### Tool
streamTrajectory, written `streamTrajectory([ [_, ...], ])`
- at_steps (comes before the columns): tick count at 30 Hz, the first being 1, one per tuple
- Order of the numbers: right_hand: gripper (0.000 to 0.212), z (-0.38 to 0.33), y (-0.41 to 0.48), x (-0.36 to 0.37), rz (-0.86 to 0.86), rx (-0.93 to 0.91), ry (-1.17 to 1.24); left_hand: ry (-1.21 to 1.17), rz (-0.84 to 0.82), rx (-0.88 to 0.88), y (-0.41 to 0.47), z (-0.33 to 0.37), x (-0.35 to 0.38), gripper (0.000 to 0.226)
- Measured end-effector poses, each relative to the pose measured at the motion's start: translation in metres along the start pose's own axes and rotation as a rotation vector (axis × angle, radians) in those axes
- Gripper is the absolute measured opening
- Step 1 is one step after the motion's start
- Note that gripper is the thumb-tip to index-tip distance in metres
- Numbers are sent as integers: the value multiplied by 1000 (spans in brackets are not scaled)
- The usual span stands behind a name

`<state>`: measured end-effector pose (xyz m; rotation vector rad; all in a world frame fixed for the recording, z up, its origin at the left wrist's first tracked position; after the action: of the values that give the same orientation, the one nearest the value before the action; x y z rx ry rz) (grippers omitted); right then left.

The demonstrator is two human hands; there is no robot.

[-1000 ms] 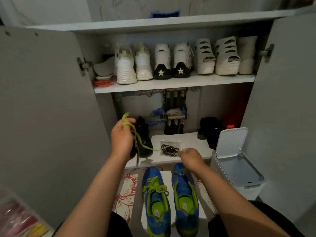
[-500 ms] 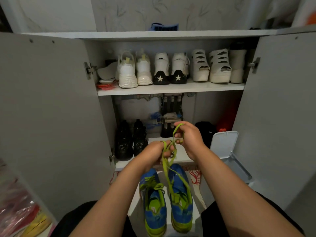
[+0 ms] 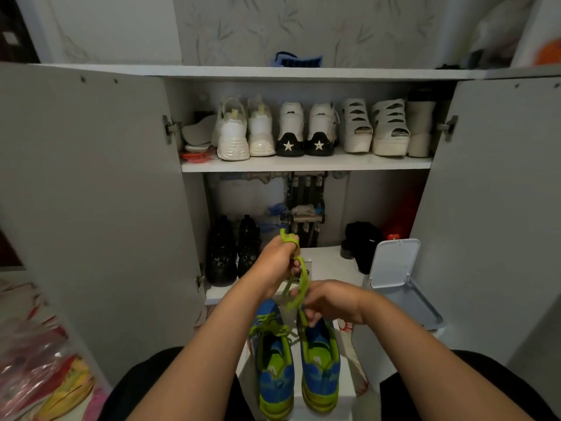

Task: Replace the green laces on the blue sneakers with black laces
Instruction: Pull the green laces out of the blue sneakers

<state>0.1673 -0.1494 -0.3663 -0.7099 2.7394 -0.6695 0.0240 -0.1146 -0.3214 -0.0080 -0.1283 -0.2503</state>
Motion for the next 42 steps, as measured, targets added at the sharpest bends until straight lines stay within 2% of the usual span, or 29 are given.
streamTrajectory([
  [2, 29, 9, 2, -5, 97, 52, -72, 222, -45, 14, 1, -10, 0, 6],
  [5, 22, 16, 3, -12, 258, 117, -165, 604, -207, 48, 4, -30, 2, 8],
  [9, 18, 25, 4, -21, 385, 164, -177, 887, -291, -3, 8, -56, 8, 10],
  [12, 19, 37, 7, -23, 388, 211, -307, 1048, -378, -48, 11, -79, 12, 7],
  [16, 15, 51, 15, -21, 312, 248, -489, 1107, -536, -171, 12, -104, 12, 21],
  [18, 26, 54, 18, -23, 278, 250, -666, 1117, -625, -233, 12, -110, 7, 34],
  [20, 39, 56, 22, -28, 274, 247, -869, 1189, -675, -208, 13, -114, 2, 56],
  [23, 22, 55, 27, -34, 405, 207, -1043, 1272, -661, -95, 15, -114, 0, 72],
  [28, 24, 42, 35, -32, 607, 135, -1187, 1279, -629, -100, 22, -97, -19, 77],
  [31, 23, 35, 42, -25, 695, 51, -1143, 1313, -552, -60, 20, -92, -28, 76],
  [35, 19, 28, 53, -5, 668, -75, -964, 1399, -369, 66, 22, -78, -45, 61],
  [39, 28, 22, 67, 13, 597, -170, -869, 1364, -264, -4, 23, -76, -75, 47],
  [42, 37, 26, 77, 22, 450, -120, -917, 1387, -283, -67, 19, -89, -91, 39],
])
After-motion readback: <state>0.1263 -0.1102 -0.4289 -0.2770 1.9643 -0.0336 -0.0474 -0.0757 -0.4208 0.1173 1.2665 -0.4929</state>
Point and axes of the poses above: each hand's wrist, its own y-axis towards the middle knuckle, its own x-axis out of the palm, z = x × y, the point moved 1 cm from there along y, towards the middle knuckle, and after that the axes turned 4 degrees about x, right-handed, at the moved point
